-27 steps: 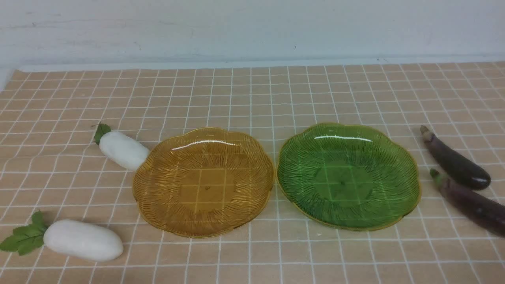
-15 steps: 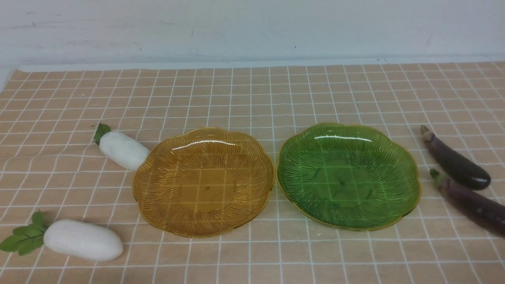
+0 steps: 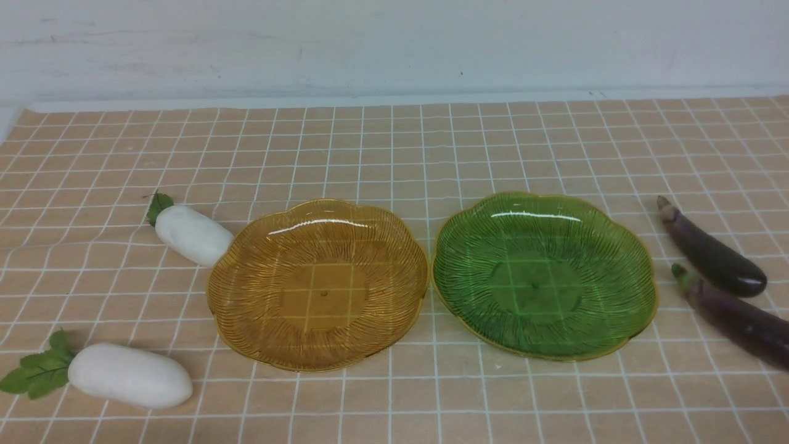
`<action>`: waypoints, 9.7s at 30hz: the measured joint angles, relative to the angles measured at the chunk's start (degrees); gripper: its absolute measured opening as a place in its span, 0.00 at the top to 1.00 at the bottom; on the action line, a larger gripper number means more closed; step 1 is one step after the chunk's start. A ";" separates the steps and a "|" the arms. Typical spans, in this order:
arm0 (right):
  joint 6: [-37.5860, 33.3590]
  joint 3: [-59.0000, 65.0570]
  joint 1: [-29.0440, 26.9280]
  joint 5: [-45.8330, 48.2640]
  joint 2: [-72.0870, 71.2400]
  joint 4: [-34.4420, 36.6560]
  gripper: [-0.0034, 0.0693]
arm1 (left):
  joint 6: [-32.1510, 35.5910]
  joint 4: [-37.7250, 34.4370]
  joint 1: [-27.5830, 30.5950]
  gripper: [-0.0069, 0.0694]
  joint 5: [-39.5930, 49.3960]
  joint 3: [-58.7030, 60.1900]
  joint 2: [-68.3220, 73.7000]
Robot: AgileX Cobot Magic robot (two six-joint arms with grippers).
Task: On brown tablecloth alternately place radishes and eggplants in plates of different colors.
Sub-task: 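Put the eggplants into the green plate, then pick up the white radish and place it in the left plate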
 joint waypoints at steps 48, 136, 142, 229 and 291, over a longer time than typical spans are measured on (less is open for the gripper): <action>10.06 -38.40 0.00 26.05 55.54 9.59 0.97 | 0.00 0.00 0.00 0.91 0.00 0.00 0.00; -14.86 -98.84 -2.74 47.80 110.00 -5.34 0.90 | 0.00 0.00 0.00 0.91 0.00 0.00 0.00; -15.75 -98.91 -11.71 46.29 114.26 -1.72 0.95 | 0.00 0.00 0.00 0.91 0.00 0.00 0.00; -5.63 -72.23 9.65 49.42 77.28 9.43 0.97 | -21.31 -13.23 0.00 0.87 18.79 -26.81 42.85; -6.90 -72.17 9.65 49.18 77.28 14.03 0.97 | -16.43 -10.38 -14.12 0.14 20.36 -79.48 105.00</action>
